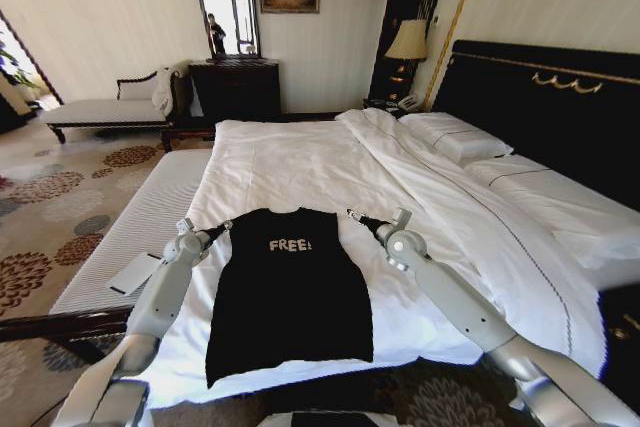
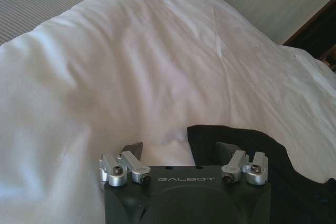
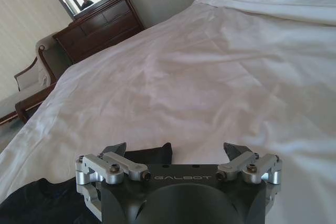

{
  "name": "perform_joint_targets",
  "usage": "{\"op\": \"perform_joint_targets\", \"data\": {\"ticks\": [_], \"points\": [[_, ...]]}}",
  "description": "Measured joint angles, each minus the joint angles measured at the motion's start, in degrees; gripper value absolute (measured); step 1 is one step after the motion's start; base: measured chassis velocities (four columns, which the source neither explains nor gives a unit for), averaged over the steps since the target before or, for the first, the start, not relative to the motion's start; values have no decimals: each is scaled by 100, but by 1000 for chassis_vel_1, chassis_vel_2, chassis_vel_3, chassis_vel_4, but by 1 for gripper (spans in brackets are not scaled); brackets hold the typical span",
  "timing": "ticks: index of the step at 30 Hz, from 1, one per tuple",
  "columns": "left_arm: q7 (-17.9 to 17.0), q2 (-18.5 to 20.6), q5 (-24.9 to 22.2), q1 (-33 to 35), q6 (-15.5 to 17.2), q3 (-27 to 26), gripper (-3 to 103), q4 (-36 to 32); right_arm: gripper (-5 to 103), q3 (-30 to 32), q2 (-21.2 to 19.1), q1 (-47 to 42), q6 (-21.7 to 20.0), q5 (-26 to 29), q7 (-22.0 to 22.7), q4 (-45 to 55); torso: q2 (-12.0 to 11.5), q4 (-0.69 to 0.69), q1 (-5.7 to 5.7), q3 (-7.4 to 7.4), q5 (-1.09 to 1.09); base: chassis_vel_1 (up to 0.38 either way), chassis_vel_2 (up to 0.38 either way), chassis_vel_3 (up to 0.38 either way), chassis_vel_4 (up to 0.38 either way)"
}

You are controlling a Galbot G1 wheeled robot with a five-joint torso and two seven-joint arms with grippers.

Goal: Fold the clothes on the bed.

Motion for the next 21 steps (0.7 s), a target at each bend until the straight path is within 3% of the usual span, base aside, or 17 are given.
{"op": "perform_joint_targets", "data": {"ticks": [5,11,15,16,17,20,21], "points": [[232,-113,230,-153,-103,47,98,354,100,2,-27,-81,2,-13,25,119,0,0,0,0,0,0,0,0,0],[269,-220,260,-287,-120,119,103,494,100,44,-100,-116,4,-6,42,179,0,-2,0,0,1,0,0,0,0],[297,-235,273,-334,-136,163,94,543,100,70,-133,-116,4,9,43,192,0,-1,0,0,1,0,0,0,0],[329,-251,293,-376,-160,194,85,594,100,82,-146,-115,5,15,42,193,0,0,0,0,1,0,0,0,0],[339,-258,300,-391,-170,207,85,611,100,84,-148,-116,4,16,42,193,0,0,0,0,0,0,0,0,0],[407,-293,358,-464,-246,287,69,692,100,88,-146,-115,6,15,41,182,0,0,0,0,0,0,0,0,0],[407,-293,358,-464,-246,287,69,692,100,88,-146,-115,6,15,41,182,0,0,0,0,0,0,0,0,0]]}}
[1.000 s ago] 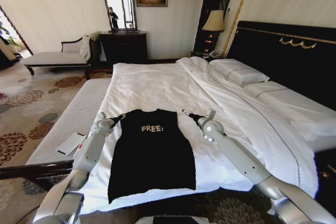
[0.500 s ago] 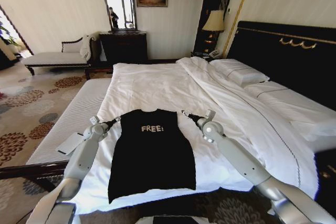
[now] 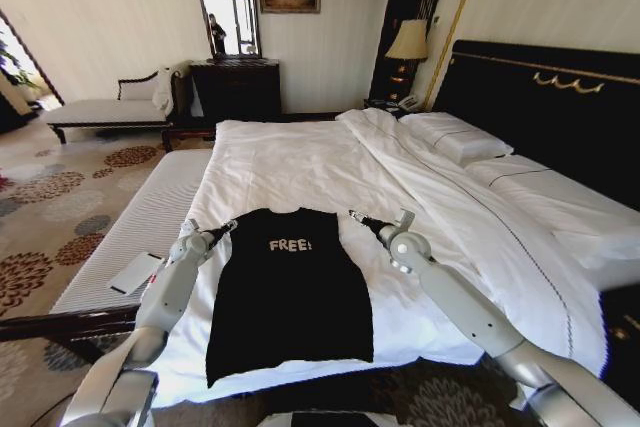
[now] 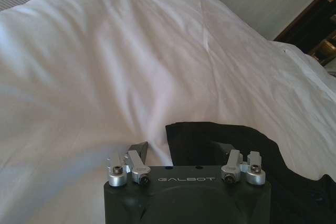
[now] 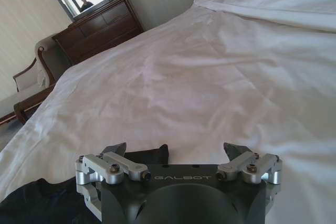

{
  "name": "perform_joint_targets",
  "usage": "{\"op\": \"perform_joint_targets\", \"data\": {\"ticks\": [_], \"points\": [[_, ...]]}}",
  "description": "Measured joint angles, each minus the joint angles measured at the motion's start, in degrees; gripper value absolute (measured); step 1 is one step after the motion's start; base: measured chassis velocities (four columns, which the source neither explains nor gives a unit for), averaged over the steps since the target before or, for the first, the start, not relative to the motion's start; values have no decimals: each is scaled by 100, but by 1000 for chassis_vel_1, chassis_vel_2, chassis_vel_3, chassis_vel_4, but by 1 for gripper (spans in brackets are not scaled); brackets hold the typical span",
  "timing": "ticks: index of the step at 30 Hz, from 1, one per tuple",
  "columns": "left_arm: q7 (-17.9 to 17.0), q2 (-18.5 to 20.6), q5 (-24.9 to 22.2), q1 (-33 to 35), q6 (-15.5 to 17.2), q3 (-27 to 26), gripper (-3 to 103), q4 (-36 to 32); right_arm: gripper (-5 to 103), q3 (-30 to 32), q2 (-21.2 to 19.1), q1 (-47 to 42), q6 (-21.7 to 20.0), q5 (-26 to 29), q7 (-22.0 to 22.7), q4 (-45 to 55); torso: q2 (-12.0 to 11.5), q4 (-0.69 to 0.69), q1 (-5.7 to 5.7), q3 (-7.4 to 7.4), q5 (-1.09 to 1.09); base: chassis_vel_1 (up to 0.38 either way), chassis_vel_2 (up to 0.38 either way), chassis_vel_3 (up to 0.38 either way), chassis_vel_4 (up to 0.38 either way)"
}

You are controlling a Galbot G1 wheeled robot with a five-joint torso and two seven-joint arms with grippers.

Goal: Fold the clothes on the bed.

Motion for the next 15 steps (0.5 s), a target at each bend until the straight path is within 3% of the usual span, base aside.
{"op": "perform_joint_targets", "data": {"ticks": [3,5,8,12,15], "points": [[114,-26,121,-40,-152,15,53,86,100,13,1,-25,3,-6,-5,-2,0,-2,0,0,0,0,0,0,0],[125,-27,139,-41,-163,19,53,98,100,17,1,-30,5,-7,-6,-2,0,-1,0,0,0,0,0,0,0],[169,-42,190,-37,-187,5,36,129,100,22,-12,-51,8,-14,-9,11,0,0,0,0,0,0,0,0,0],[196,-43,210,-17,-199,-9,26,130,100,24,-23,-51,11,-15,-10,20,0,-1,0,0,0,0,0,0,0],[272,-13,224,20,-261,-13,10,94,100,-7,-25,-7,28,-27,-32,-26,0,-2,0,0,-1,0,0,0,0]]}}
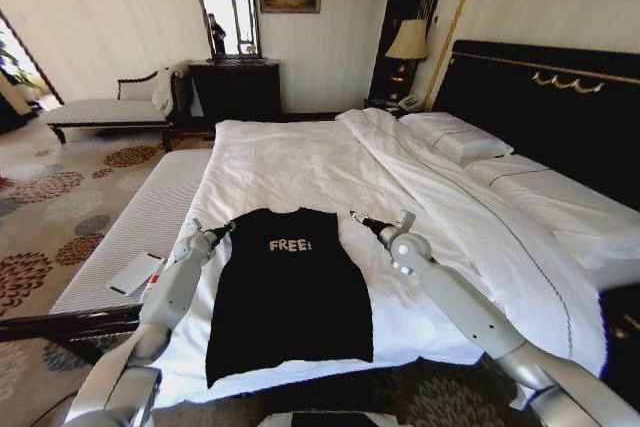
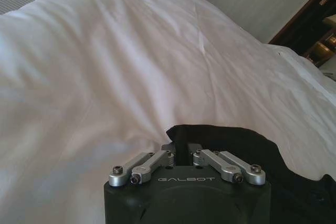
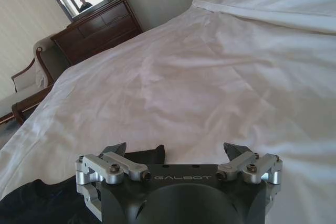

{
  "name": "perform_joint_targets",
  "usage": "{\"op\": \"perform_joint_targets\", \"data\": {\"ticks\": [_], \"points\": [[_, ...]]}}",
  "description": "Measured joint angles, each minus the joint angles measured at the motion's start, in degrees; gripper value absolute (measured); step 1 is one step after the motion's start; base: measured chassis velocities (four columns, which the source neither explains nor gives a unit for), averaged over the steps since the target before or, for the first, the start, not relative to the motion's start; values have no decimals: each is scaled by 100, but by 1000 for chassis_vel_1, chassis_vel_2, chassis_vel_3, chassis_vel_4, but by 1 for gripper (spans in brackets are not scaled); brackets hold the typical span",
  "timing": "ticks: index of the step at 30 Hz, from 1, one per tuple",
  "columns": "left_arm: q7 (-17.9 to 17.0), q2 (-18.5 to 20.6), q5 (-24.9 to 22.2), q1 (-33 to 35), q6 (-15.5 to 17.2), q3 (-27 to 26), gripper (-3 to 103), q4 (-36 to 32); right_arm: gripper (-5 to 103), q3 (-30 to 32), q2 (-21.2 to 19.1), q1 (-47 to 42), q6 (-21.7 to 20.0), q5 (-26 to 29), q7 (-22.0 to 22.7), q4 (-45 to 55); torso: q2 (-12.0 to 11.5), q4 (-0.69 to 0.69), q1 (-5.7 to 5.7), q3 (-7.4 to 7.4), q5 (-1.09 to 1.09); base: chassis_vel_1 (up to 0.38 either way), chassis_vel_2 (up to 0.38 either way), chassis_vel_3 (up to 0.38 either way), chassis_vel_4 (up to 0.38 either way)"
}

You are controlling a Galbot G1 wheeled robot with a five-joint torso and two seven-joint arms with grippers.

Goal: Fold the clothes on the bed.

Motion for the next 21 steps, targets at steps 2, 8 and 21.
{"op": "perform_joint_targets", "data": {"ticks": [2,8,21], "points": [[59,22,48,6,-60,7,10,-4,100,-55,0,44,25,-17,-30,-63,0,0,0,0,0,0,0,0,0],[115,122,44,16,-123,46,0,-128,100,-364,72,346,54,-11,-144,-463,0,1,0,0,1,0,0,0,0],[-32,304,-156,185,-118,121,0,-616,100,-1058,1008,1257,-35,-280,-732,-2205,0,1,0,1,0,0,0,0,0]]}}
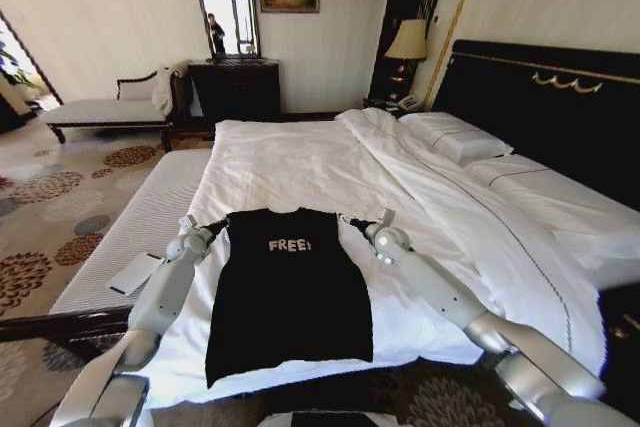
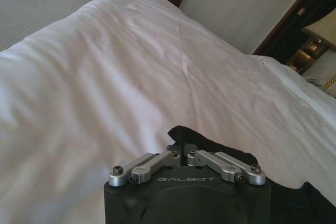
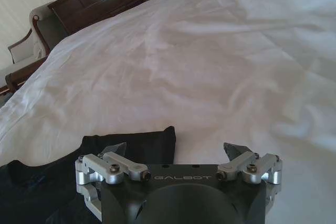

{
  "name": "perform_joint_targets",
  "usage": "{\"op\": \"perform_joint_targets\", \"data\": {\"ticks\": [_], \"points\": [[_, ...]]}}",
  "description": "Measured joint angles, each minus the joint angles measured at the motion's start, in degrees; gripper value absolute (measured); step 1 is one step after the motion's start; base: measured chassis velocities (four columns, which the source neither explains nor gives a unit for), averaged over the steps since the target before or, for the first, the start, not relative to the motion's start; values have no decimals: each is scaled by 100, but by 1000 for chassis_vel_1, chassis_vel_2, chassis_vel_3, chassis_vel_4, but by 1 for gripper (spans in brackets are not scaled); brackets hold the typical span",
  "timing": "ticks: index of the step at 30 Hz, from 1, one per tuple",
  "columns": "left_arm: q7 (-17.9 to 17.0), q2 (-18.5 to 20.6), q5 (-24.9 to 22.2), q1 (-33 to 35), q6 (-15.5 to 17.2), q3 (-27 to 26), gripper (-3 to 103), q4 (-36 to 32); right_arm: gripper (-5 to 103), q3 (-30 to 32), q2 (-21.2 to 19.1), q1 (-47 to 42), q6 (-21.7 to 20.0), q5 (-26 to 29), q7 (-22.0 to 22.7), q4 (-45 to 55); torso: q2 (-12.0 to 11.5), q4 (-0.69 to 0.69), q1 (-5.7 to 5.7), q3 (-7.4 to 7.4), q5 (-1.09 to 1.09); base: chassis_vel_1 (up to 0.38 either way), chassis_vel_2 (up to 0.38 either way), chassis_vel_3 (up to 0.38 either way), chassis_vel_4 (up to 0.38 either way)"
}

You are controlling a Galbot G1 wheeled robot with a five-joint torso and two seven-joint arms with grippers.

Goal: Fold the clothes on the bed.

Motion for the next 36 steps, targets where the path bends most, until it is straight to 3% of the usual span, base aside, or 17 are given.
{"op": "perform_joint_targets", "data": {"ticks": [6,10,17,24,32,36], "points": [[-40,-81,2,-68,10,112,0,-39,100,-76,487,265,99,-195,-327,-777,-1,5,1,0,0,0,0,0,0],[-43,-126,2,-131,10,186,0,-40,100,-58,558,265,140,-297,-512,-978,-1,-4,0,0,0,0,0,0,0],[-45,-189,3,-255,14,350,0,-42,100,73,721,268,166,-541,-723,-1416,-1,2,0,0,1,0,0,0,0],[-41,-177,-23,-362,14,423,0,-31,100,17,880,529,283,-660,-956,-1779,0,-1,0,0,1,0,0,0,0],[-38,-136,-53,-349,15,470,0,-85,103,17,1063,609,337,-705,-979,-1942,-1,4,0,0,1,0,0,0,0],[-33,-123,-89,-389,15,549,0,-113,91,88,1091,551,350,-817,-1044,-2045,0,-2,-1,0,1,0,0,0,0]]}}
